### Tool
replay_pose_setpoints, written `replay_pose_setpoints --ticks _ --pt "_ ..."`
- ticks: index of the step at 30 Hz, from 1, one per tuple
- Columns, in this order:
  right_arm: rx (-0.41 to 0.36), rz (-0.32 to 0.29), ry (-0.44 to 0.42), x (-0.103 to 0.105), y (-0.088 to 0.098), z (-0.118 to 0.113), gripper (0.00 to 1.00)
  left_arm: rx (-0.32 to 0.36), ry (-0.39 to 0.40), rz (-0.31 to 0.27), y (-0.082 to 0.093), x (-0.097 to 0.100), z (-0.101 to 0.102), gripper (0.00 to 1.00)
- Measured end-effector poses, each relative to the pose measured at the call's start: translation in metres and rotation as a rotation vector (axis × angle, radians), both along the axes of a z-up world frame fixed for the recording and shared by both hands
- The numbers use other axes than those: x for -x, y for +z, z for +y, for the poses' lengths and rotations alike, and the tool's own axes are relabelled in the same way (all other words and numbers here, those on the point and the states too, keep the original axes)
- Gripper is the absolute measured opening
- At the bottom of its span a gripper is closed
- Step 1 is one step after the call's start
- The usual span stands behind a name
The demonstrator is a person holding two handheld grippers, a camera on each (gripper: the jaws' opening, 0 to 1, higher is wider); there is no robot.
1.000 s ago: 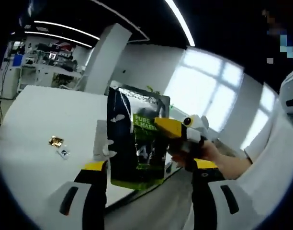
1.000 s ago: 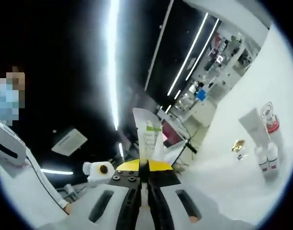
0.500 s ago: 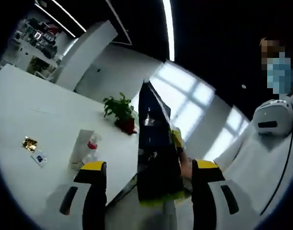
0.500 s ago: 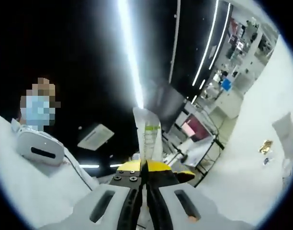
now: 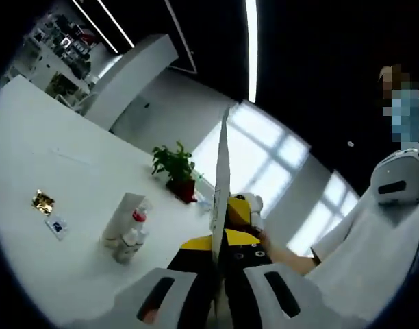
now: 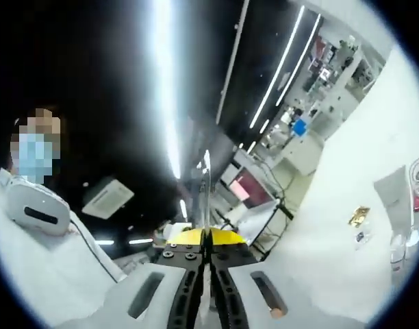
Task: Arrange the skincare products in the storage area until every visible bottle or jar stands upright without overlapping.
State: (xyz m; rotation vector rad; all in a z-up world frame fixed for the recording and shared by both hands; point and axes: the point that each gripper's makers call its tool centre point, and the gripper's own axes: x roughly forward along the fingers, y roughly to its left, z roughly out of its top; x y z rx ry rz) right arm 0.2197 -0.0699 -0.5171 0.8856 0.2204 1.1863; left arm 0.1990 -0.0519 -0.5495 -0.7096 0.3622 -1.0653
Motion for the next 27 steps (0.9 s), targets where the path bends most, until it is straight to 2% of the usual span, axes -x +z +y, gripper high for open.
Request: replay_pose_setpoints --ticks 2,4,5,8,12,15,17,18,19,21,23,24,25,26,27 --pt "-0.043 0.030 -0.021 -0.003 0.000 0.002 0.04 0.067 0.015 0.059 0.001 0.001 0.000 0.03" --pt "-0.008 0.023 -0.086 -0.007 -0.010 0.005 0.06 0.094 0.058 0.089 -0.002 0.000 0.002 0.03" --pt "0.032 0.028 -0.094 -0.005 -0.018 0.009 0.08 0.116 0.065 0.102 -0.002 0.001 0.002 0.03" --pt "0.052 0.058 -0.110 0.002 -0.031 0.019 0.10 0.188 0.113 0.188 -0.011 -0.003 0.008 0.02" --pt "0.043 0.127 -0.188 0.003 -0.047 0.017 0.10 0.177 0.102 0.203 -0.020 0.000 0.010 0.02" --pt "0.041 0.180 -0.224 0.001 -0.057 0.012 0.09 0.165 0.105 0.236 -0.027 0.001 0.008 0.02" --pt "0.015 0.195 -0.221 0.001 -0.055 0.008 0.03 0.171 0.122 0.247 -0.029 0.000 0.007 0.02" --pt "-0.030 0.197 -0.194 0.003 -0.049 0.008 0.02 0.167 0.131 0.252 -0.031 -0.001 0.006 0.02" --pt "-0.010 0.211 -0.216 -0.001 -0.053 0.004 0.02 0.209 0.140 0.279 -0.029 -0.002 0.004 0.02" --pt "-0.024 0.225 -0.210 -0.002 -0.054 0.001 0.01 0.209 0.148 0.278 -0.031 -0.004 0.001 0.02" --pt "-0.044 0.236 -0.202 -0.004 -0.054 -0.005 0.01 0.192 0.159 0.279 -0.032 -0.005 -0.002 0.07" --pt "-0.047 0.250 -0.197 -0.005 -0.055 -0.007 0.01 0.120 0.177 0.266 -0.040 -0.006 -0.001 0.09" --pt "-0.043 0.260 -0.196 -0.006 -0.056 -0.009 0.01 0.082 0.173 0.262 -0.043 -0.005 -0.001 0.11" --pt "-0.032 0.261 -0.189 -0.006 -0.058 -0.012 0.01 0.031 0.182 0.233 -0.045 -0.004 0.001 0.12" --pt "-0.025 0.264 -0.182 -0.006 -0.060 -0.014 0.01 0.008 0.181 0.220 -0.046 -0.003 0.001 0.13"
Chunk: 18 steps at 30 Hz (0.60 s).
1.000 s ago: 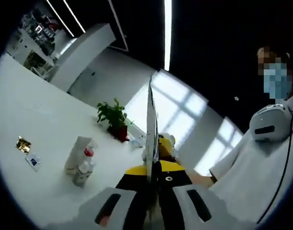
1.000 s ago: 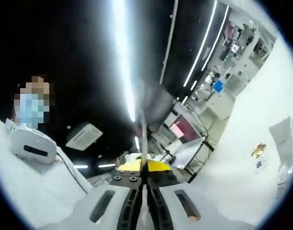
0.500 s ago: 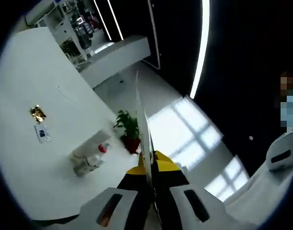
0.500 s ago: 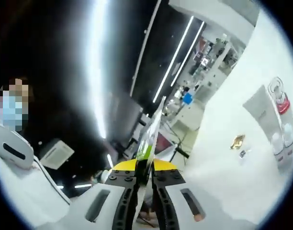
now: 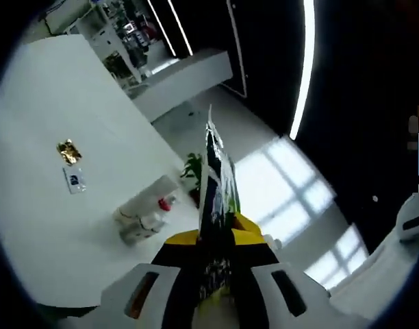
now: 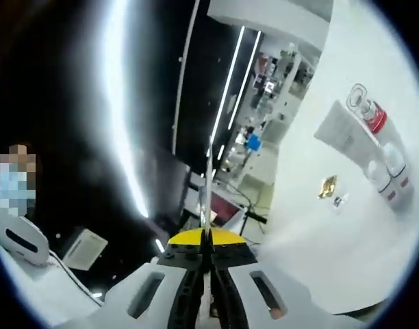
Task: Arrange the skincare products in the storage area until every visible bottle or jar stands upright without overlapping.
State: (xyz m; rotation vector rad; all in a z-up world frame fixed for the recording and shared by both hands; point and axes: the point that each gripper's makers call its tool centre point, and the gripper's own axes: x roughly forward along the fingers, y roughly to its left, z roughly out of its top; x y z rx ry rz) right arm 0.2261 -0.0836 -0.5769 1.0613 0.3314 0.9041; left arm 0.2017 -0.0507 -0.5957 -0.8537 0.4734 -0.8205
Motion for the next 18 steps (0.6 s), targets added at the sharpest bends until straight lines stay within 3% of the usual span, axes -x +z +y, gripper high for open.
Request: replay_pose_setpoints --ticks 9,13,15,18 --pt "0.056 0.068 0.086 -0.001 -0.027 -0.005 0.01 -0.152 -0.036 0.051 -0.024 0.009 -0.004 0.10" --pt "0.102 0.101 0.102 -0.001 -0.043 -0.003 0.01 -0.190 -0.027 0.102 -0.034 0.009 -0.006 0.00" --pt "0.127 0.107 0.112 -0.002 -0.050 -0.002 0.01 -0.261 -0.009 0.130 -0.046 0.009 -0.003 0.00" --pt "0.162 0.113 0.114 -0.005 -0.059 -0.002 0.01 -0.238 0.000 0.169 -0.053 0.006 -0.003 0.00"
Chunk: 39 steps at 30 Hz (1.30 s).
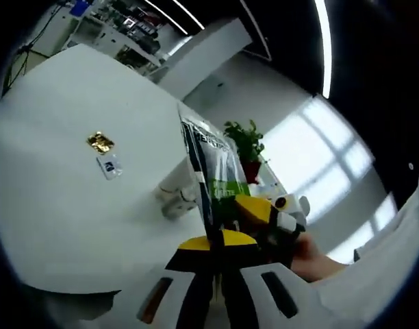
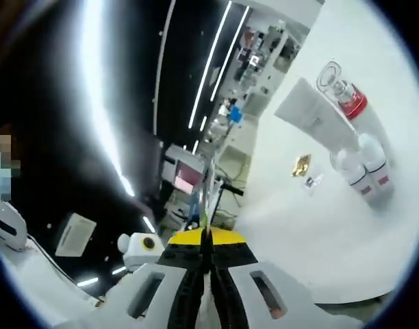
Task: Arrange the skincare products in the storage area until every visible bottle or jar stands upright without overlapping.
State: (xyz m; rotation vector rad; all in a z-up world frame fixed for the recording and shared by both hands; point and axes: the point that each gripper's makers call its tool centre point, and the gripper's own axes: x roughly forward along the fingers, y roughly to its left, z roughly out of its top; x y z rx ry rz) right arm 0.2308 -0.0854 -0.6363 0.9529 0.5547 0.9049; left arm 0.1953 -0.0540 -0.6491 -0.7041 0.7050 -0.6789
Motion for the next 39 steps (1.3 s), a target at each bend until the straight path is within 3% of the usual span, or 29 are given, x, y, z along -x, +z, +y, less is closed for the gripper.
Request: replay_pose_setpoints --ticks 2,7,9,12,16,22,25,32,36,39 --pt "0.036 -0.016 0.006 -0.002 -0.007 -0.001 0.02 0.025 0.011 0.028 -0.005 -0.002 0.001 0.00" --pt "0.233 -0.203 0.012 -0.005 -0.022 -0.006 0.06 0.051 0.009 0.072 -0.017 -0.004 -0.001 0.00" --pt "0.273 -0.240 0.013 -0.006 -0.025 -0.008 0.09 0.069 0.012 0.090 -0.019 -0.005 -0.002 0.00" --pt "0.329 -0.308 0.040 -0.002 -0.028 -0.007 0.20 0.088 0.024 0.105 -0.022 -0.008 -0.003 0.00" --pt "0.384 -0.333 0.091 0.002 -0.035 -0.003 0.35 0.085 0.019 0.112 -0.026 -0.011 -0.004 0.00" --pt "0.412 -0.368 0.174 0.011 -0.037 0.006 0.64 0.082 0.022 0.137 -0.035 -0.020 -0.002 0.00" --pt "0.425 -0.373 0.198 0.015 -0.040 0.004 0.73 0.093 0.019 0.159 -0.043 -0.026 -0.004 0.00" --pt "0.489 -0.383 0.202 0.017 -0.047 -0.007 0.87 0.115 0.008 0.206 -0.061 -0.035 -0.011 0.00" --pt "0.558 -0.402 0.221 0.016 -0.052 -0.016 0.91 0.108 -0.007 0.229 -0.072 -0.038 -0.015 0.00" --pt "0.569 -0.398 0.214 0.014 -0.053 -0.022 0.94 0.093 -0.018 0.250 -0.083 -0.039 -0.016 0.00"
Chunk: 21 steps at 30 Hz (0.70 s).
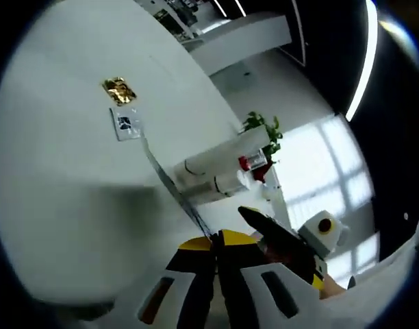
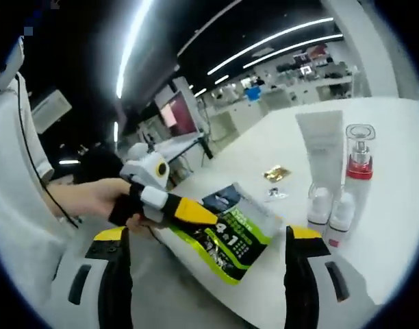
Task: Arrange the skincare products in the storage area until every visible bottle or jar stands upright without overlapping.
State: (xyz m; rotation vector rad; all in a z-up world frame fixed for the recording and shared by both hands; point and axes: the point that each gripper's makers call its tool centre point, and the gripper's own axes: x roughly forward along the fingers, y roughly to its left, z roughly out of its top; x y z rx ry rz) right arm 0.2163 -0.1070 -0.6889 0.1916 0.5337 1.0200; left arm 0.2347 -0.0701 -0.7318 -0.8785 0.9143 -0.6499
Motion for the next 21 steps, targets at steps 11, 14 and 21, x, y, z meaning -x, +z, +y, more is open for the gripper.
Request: replay_pose_setpoints --ticks 11,14,21 --pt "0.103 -0.012 -0.052 -0.003 -0.005 -0.031 0.99 -0.013 -0.019 0.052 -0.026 -0.011 -0.004 0.00" --pt "0.110 -0.014 -0.080 -0.008 -0.004 -0.041 0.99 -0.010 -0.018 0.069 -0.033 -0.015 -0.006 0.00" --pt "0.145 -0.033 -0.133 -0.017 -0.002 -0.061 0.99 -0.036 -0.008 0.110 -0.050 -0.026 -0.008 0.00"
